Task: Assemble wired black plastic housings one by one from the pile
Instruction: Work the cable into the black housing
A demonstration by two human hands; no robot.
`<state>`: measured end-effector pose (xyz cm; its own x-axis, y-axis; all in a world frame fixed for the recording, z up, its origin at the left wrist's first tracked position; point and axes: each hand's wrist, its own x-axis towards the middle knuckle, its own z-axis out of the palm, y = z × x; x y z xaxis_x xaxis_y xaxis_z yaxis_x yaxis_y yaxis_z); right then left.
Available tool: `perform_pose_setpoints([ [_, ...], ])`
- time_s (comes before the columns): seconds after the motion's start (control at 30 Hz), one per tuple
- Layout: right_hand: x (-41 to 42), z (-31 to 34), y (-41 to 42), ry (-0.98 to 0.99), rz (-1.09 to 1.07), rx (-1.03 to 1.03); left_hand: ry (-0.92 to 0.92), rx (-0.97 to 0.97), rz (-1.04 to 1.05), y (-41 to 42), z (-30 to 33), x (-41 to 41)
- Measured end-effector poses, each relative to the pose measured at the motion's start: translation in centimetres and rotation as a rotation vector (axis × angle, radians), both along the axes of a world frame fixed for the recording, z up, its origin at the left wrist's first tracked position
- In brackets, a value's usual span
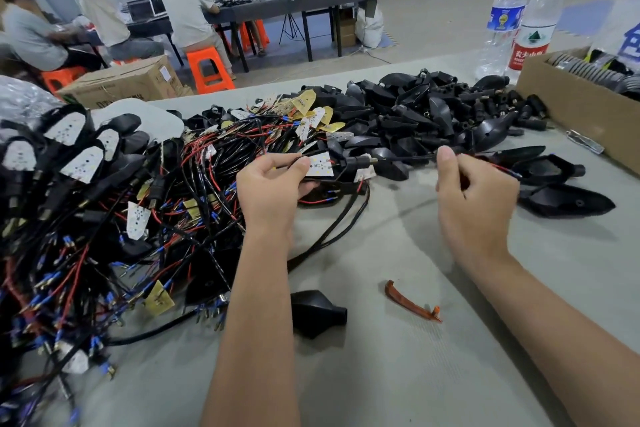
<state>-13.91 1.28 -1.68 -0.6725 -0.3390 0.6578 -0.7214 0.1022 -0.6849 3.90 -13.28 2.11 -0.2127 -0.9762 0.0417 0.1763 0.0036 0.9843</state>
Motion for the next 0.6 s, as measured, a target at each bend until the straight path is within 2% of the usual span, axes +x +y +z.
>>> perform_pose_setpoints([
  [0.07, 0.0, 1.3, 0.0, 0.372, -0.035, 0.073, 0.021, 0.001, -0.008, -0.3, 0.4, 0.9],
  [0.1, 0.2, 2.0, -0.5, 0.478, -0.015, 0.194, 0.04, 0.013, -0.024, -0.5, 0.7, 1.5],
  [0.17, 0.5, 2.4, -1.5, 0.575, 0.074, 0.457, 0.075, 0.054, -0.021, -0.8, 1.0, 2.4],
  [0.2, 1.0, 2.6, -1.9, 0.586, 0.136, 0.52, 0.088, 0.078, -0.007, -1.0, 1.1, 2.8],
  [0.37, 3.5, 5.5, -4.5, 0.457, 0.45, 0.603, 0.191, 0.174, 0.034, -2.1, 2.2, 5.3],
  [0.47, 5.7, 8.5, -7.2, 0.398, 0.542, 0.607, 0.364, 0.206, 0.056, -3.2, 3.8, 7.3],
  [0.53, 8.3, 10.4, -9.5, 0.25, 0.609, 0.541, 0.463, 0.228, 0.007, -3.8, 4.7, 8.9],
  [0.6, 12.0, 11.8, -12.0, 0.017, 0.734, 0.456, 0.332, 0.205, -0.06, -4.1, 5.1, 10.6],
])
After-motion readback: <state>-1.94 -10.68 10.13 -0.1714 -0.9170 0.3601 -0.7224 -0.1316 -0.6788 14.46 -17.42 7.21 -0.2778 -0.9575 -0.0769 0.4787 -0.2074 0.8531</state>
